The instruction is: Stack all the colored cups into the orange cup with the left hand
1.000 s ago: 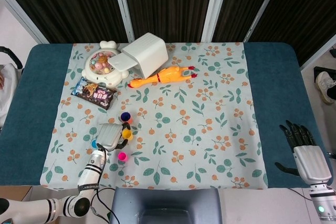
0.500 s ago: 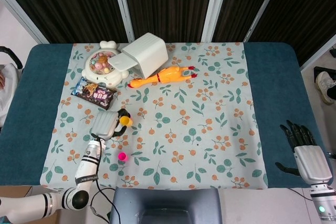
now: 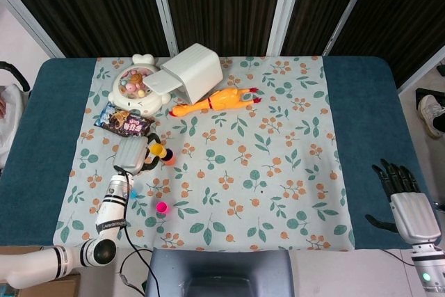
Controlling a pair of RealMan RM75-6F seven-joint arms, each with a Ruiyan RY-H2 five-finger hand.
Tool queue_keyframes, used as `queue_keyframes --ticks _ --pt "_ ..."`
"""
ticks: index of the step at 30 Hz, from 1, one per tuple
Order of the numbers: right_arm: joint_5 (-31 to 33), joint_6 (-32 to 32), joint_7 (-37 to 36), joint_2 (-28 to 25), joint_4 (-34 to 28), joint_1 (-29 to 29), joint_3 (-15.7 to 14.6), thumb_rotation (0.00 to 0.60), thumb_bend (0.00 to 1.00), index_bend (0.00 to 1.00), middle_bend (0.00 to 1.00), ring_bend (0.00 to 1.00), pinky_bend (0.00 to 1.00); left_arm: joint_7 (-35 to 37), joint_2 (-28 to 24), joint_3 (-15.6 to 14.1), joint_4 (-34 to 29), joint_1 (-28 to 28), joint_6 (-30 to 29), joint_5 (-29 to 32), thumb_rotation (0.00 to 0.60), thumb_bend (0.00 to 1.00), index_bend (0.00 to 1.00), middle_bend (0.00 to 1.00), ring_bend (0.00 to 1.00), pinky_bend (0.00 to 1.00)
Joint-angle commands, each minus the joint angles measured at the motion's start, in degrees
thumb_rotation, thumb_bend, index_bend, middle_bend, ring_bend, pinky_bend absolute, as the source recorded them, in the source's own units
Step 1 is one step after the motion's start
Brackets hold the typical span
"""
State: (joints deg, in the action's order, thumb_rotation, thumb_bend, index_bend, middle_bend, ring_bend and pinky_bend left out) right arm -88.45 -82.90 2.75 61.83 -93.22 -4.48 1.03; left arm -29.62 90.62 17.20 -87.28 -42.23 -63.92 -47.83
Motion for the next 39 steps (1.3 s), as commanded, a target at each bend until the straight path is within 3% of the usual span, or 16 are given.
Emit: queue_keyframes --ticks 1,19,21,24,26,32,39 --pt "0.06 0.11 0.20 0.03 -0.02 -0.04 0.00 0.600 0.21 0.00 0.00 0.00 0.00 -0.33 0.88 -0.33 0.57 -0.38 -0.45 -0.36 0.600 0.35 0.51 1.00 1.00 1.00" --pt "-0.19 -0.13 -0.80 -0.33 -0.04 0.09 -0.07 0.600 0.20 0.00 0.00 0.00 0.00 -1.72 3.26 -0.76 3.76 -1.92 -0.12 1.16 0.600 0.36 0.45 1.00 1.00 1.00" --pt "-0.10 -0.17 -0.72 -0.28 -0.03 0.09 -0.01 0.600 0.20 0.00 0.00 0.00 0.00 -1.74 2.98 -0.90 3.67 -1.89 0.41 1.73 0.600 0.36 0.33 1.00 1.00 1.00" --pt "-0.05 -0.11 -0.50 -0.24 -0.04 0.07 0.00 0.600 0.20 0.00 0.00 0.00 0.00 -1.45 2.55 -0.92 3.06 -1.80 0.70 2.05 0.600 0.35 0.07 1.00 1.00 1.00" --pt "-0.06 -0.04 -0.36 -0.22 -0.04 0.06 -0.03 0.600 0.21 0.00 0.00 0.00 0.00 -0.49 1.95 -1.21 1.75 -1.30 0.10 0.78 0.600 0.35 0.00 1.00 1.00 1.00" --pt "0.11 0.19 0.20 -0.10 -0.04 -0.02 -0.03 0.600 0.21 0.00 0.00 0.00 0.00 1.39 -3.03 -5.21 -6.45 2.66 -3.51 -5.51 0.600 0.35 0.00 1.00 1.00 1.00" --pt "-0.40 -0.21 -0.35 -0.29 -0.15 0.19 -0.26 0.600 0.20 0.00 0.00 0.00 0.00 6.92 -8.97 -12.16 -11.50 10.17 -7.76 -12.49 0.600 0.34 0.16 1.00 1.00 1.00"
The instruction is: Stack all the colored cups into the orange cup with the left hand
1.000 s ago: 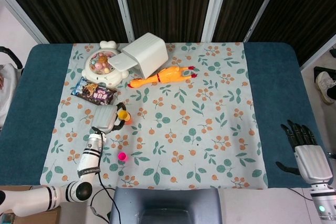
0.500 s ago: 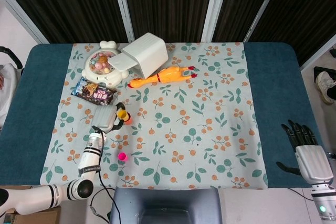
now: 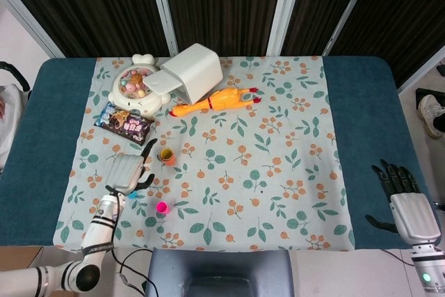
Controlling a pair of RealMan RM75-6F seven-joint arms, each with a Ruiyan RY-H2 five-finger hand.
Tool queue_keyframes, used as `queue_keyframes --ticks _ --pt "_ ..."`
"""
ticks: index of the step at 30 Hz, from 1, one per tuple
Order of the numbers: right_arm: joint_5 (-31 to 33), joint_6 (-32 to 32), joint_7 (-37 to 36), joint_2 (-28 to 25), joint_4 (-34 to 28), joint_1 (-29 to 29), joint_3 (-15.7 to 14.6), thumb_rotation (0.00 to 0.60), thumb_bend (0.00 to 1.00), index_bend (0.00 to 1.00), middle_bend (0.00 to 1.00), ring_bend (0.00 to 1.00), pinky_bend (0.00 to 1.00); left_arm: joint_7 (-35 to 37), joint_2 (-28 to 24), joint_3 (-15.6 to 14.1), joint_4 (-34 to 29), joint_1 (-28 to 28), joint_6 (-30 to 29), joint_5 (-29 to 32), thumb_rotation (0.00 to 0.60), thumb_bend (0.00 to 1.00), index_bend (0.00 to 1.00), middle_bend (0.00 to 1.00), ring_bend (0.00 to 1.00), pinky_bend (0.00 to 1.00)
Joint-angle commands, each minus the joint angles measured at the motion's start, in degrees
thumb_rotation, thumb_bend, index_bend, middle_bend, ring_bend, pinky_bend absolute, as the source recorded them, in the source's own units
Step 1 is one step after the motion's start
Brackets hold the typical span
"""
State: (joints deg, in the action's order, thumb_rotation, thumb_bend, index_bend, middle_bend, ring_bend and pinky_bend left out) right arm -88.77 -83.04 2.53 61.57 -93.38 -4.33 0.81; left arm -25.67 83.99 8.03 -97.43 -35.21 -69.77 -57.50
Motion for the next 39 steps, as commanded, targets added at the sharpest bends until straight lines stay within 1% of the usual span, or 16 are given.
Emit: queue_keyframes --ticks 1,5,10,19,29,31,34,36,39 --pt "-0.11 -0.07 -0.10 0.00 0.04 0.03 -0.04 0.600 0.20 0.00 0.00 0.00 0.00 3.86 -2.72 -3.58 -1.32 3.85 -1.94 -3.23 0.600 0.34 0.17 1.00 1.00 1.00" --pt "-0.39 0.18 0.13 0.04 -0.05 -0.05 -0.26 0.600 0.21 0.00 0.00 0.00 0.00 6.36 -2.84 -5.19 0.77 5.84 -1.27 -4.01 0.600 0.34 0.20 1.00 1.00 1.00" --pt "-0.34 0.04 0.04 0.07 -0.02 0.02 -0.21 0.600 0.21 0.00 0.00 0.00 0.00 7.80 -1.72 -5.82 3.78 7.04 0.06 -3.86 0.600 0.34 0.23 1.00 1.00 1.00" --pt "-0.11 0.18 0.75 0.28 0.04 -0.03 -0.13 0.600 0.20 0.00 0.00 0.00 0.00 8.88 -1.16 -6.15 5.35 8.21 1.02 -4.49 0.600 0.34 0.25 1.00 1.00 1.00" --pt "0.00 0.34 1.31 0.45 0.02 -0.08 -0.13 0.600 0.20 0.00 0.00 0.00 0.00 9.34 -1.23 -5.09 5.64 9.05 1.27 -5.59 0.600 0.34 0.26 1.00 1.00 1.00" --pt "-0.08 0.28 1.21 0.43 0.00 -0.05 -0.18 0.600 0.21 0.00 0.00 0.00 0.00 9.09 -1.29 -4.93 5.66 9.15 1.42 -5.60 0.600 0.34 0.30 1.00 1.00 1.00" --pt "-0.20 0.15 1.07 0.41 -0.03 0.01 -0.21 0.600 0.21 0.00 0.00 0.00 0.00 8.29 -1.04 -4.84 6.14 9.18 1.86 -5.38 0.600 0.35 0.44 1.00 1.00 1.00" --pt "-0.29 0.04 0.99 0.40 -0.03 0.05 -0.24 0.600 0.21 0.00 0.00 0.00 0.00 7.78 -0.79 -4.70 6.63 9.07 2.53 -4.84 0.600 0.35 0.51 1.00 1.00 1.00" --pt "-0.24 -0.02 0.79 0.37 0.01 0.07 -0.19 0.600 0.21 0.00 0.00 0.00 0.00 7.23 -0.44 -4.45 7.23 8.97 3.20 -4.26 0.600 0.35 0.55 1.00 1.00 1.00"
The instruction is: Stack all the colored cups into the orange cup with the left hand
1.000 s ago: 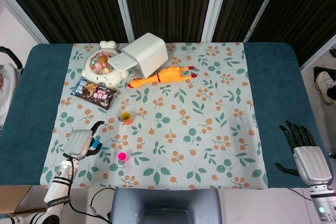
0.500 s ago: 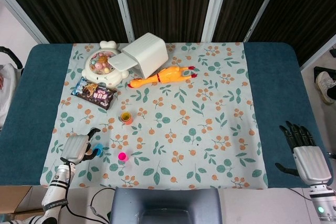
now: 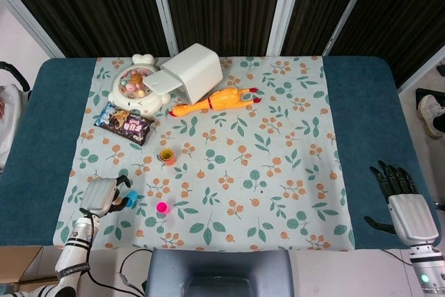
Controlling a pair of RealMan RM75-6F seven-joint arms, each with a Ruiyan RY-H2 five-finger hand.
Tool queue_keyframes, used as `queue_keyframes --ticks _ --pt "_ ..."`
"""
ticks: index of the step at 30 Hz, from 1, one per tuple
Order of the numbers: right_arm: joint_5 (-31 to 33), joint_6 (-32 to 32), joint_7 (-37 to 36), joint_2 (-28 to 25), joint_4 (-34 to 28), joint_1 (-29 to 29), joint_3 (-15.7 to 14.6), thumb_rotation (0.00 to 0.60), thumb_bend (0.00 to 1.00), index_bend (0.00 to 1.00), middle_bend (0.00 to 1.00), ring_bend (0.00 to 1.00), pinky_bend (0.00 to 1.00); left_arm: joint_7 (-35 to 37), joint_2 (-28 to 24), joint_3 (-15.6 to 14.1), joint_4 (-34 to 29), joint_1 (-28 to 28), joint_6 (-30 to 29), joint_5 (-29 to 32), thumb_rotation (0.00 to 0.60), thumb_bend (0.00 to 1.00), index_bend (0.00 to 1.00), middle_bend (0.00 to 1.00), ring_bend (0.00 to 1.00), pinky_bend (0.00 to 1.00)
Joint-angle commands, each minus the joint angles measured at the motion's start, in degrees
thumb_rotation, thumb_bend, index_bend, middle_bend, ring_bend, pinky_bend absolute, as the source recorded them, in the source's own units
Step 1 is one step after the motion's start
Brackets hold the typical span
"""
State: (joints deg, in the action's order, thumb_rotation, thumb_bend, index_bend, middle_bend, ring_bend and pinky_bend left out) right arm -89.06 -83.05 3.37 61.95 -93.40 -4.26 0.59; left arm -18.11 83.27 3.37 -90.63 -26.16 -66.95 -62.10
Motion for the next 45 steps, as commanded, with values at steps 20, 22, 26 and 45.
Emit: queue_keyframes --ticks 20,22,26,45 --pt "-0.23 0.32 -0.36 -0.25 -0.03 -0.12 -0.18 0.600 0.20 0.00 0.00 0.00 0.00 -3.08 2.84 1.58 2.28 -0.08 -0.33 -1.12 0.600 0.49 0.70 1.00 1.00 1.00" --pt "-0.25 0.23 -0.52 -0.30 -0.04 -0.08 -0.18 0.600 0.20 0.00 0.00 0.00 0.00 -3.56 2.72 1.91 1.79 0.01 -0.77 -0.98 0.600 0.51 0.71 1.00 1.00 1.00" --pt "-0.32 0.32 -0.56 -0.36 -0.07 -0.10 -0.25 0.600 0.21 0.00 0.00 0.00 0.00 -3.75 2.29 2.78 0.93 0.07 -1.26 -0.61 0.600 0.54 0.73 1.00 1.00 1.00" --pt "1.31 1.52 0.44 -0.23 -0.08 -0.60 0.35 0.600 0.21 0.00 0.00 0.00 0.00 -13.62 -1.92 19.98 -6.51 -18.18 8.47 23.96 0.600 0.54 0.72 1.00 1.00 1.00"
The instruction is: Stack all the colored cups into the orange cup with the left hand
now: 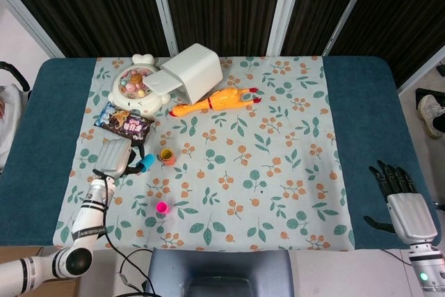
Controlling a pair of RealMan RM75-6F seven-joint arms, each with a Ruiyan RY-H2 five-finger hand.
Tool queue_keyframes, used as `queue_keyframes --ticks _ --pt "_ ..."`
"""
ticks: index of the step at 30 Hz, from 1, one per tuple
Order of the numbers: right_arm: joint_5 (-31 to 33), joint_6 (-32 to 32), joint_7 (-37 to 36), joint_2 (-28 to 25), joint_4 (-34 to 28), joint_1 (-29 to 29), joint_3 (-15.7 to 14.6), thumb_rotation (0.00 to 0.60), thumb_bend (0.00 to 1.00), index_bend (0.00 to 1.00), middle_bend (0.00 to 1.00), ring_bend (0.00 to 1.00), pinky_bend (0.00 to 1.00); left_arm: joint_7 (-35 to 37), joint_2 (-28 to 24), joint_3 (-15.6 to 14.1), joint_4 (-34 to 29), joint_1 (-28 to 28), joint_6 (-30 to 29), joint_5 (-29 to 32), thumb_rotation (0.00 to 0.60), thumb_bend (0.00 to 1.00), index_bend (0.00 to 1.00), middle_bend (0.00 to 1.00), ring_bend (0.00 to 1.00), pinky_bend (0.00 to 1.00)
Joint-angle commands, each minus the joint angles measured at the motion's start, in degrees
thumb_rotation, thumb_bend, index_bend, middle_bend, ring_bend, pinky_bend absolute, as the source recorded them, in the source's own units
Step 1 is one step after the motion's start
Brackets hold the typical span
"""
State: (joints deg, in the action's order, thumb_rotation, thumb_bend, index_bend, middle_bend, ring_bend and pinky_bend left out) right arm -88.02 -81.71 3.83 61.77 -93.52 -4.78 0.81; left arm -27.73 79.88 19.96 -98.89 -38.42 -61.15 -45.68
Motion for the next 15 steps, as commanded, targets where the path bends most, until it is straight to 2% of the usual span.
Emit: queue_keyframes --ticks 1,8,15 --pt "0.39 0.35 -0.07 -0.11 0.01 -0.15 0.15 0.600 0.21 0.00 0.00 0.00 0.00 -4.75 2.02 3.59 2.37 -7.05 2.84 8.96 0.600 0.54 0.71 1.00 1.00 1.00" --pt "1.12 1.07 -1.01 -0.52 -0.14 -0.52 0.47 0.600 0.20 0.00 0.00 0.00 0.00 -8.87 6.57 3.57 6.88 -13.75 2.41 15.82 0.600 0.54 0.71 1.00 1.00 1.00" --pt "0.70 0.33 -3.10 -1.42 -0.14 -0.14 0.36 0.600 0.21 0.00 0.00 0.00 0.00 -10.80 9.49 1.37 10.79 -16.66 1.70 18.56 0.600 0.53 0.71 1.00 1.00 1.00"
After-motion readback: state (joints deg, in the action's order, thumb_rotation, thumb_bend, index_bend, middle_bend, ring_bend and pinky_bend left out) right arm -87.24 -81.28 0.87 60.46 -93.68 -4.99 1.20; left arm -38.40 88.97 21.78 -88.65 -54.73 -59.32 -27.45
